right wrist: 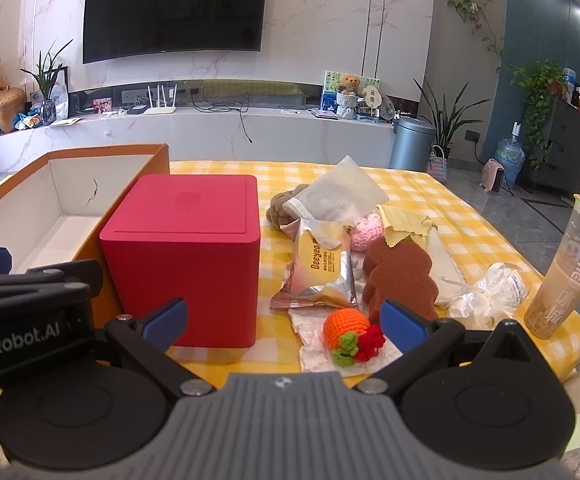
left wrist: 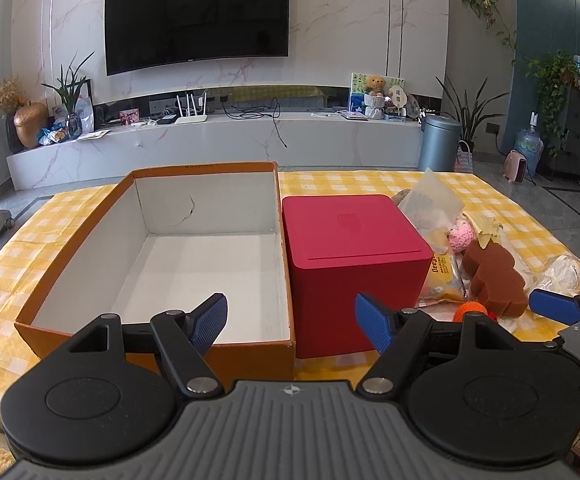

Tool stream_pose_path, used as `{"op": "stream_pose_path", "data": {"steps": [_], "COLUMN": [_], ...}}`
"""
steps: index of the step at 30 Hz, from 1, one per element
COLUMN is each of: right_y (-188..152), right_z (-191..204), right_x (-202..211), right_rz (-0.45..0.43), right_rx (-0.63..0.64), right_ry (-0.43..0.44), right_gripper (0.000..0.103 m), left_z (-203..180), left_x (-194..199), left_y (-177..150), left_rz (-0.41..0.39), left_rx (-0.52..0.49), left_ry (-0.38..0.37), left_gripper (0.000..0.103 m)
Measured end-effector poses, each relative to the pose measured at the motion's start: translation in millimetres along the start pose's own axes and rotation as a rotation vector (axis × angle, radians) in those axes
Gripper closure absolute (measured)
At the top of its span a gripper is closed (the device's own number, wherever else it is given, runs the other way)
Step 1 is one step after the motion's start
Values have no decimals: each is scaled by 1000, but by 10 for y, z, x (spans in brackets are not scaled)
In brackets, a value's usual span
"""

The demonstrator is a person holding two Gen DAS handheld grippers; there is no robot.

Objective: Organize soft objects

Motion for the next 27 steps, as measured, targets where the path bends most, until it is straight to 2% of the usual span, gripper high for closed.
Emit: {"op": "stream_pose_path", "data": {"steps": [6,10,13,18,23,27], "right_y": [-9,-3,-3,44,166,222], "right_z": [-25,-1,-23,-166,-537,-1010], "right_x": [-26,-12,2,9,78,5], "right_rz": [16,23,31,61,57,109], "right_rx": [-58,-36,-32,-61,-93,-194], "right_ry": [52,35,22,26,-10,-48], "right_gripper": [3,3,3,3,3,3], "left_z": [-10,-29,-56,-38,-105,-300], "left_x": [21,43,82,276,422,472], "left_y": [12,7,30,150,260,291], "left_rz": [-31,-40,-38,-143,-174,-157], "left_rx": [10,-7,-9,6,-4,-20], "left_ry": [-6,3,-22,11,-9,-63], "left_gripper": [17,17,17,17,17,17]}}
Point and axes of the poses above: each gripper's, at about its wrist camera, not at the fingertips, and x roughly against the way its jaws point, z to its left, y to its top, the point moved 7 cm from there along -x, roughly the way its jaws point, and after that the axes turned 7 degrees about x, right-handed, at the moved point
